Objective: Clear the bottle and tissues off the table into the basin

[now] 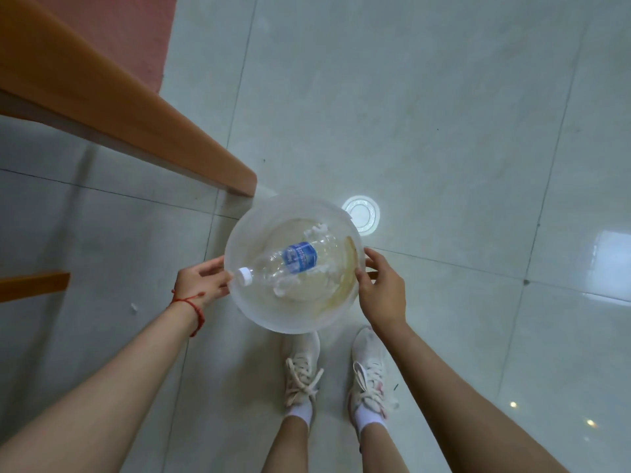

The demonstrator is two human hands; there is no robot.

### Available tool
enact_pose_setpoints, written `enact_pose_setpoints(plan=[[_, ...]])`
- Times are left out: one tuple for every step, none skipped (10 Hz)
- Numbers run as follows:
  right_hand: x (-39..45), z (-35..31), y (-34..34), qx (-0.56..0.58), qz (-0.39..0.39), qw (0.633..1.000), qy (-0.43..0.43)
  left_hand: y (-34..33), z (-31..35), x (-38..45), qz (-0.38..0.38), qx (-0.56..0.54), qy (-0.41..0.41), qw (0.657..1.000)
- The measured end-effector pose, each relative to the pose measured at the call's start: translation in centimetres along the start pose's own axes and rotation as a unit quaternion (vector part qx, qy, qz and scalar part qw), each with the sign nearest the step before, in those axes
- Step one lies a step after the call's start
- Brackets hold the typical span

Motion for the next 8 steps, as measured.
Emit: enact_pose_setpoints(plan=[[1.3,0.5,-1.0,0.007,0.000,1.000,0.002,-0.3,0.0,1.8,0.010,0.009,0.000,1.000],[2.4,1.0,-1.7,0.014,-0.002,1.000,-0.005,-0.6,-0.1,2.8,0.005,0.012,-0.002,1.000],[3.1,1.6,-2.3,0.020,-0.010,1.000,-0.011,-0.8,-0.6,3.8,0.000,0.013,-0.004,1.000],[3.4,1.9,-2.9,0.025,-0.017,1.000,-0.007,-0.8,-1.3,4.6,0.011,0.013,-0.002,1.000],[3.2,2.1,-3.3,0.022,-0.027,0.999,0.001,-0.7,-1.8,4.7,0.016,0.016,-0.003,1.000],[3.0,2.0,-3.2,0.019,-0.030,0.999,-0.003,-0.3,-1.6,4.2,0.024,0.006,-0.007,1.000],[2.1,1.3,-2.9,0.017,-0.033,0.999,-0.012,0.5,-0.7,2.9,0.063,0.007,-0.023,0.998],[0.9,-0.3,-2.1,-0.004,-0.037,0.999,-0.018,0.9,0.4,0.5,0.079,0.072,-0.057,0.993]])
Point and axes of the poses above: each hand's wrist, its own x-axis towards the middle knuckle, its own y-axis out of the back of the hand, z = x × y, the point moved 4 cm from there along x, towards the middle knuckle, and after that the axes turned 4 degrees about x, right-handed, at the moved point
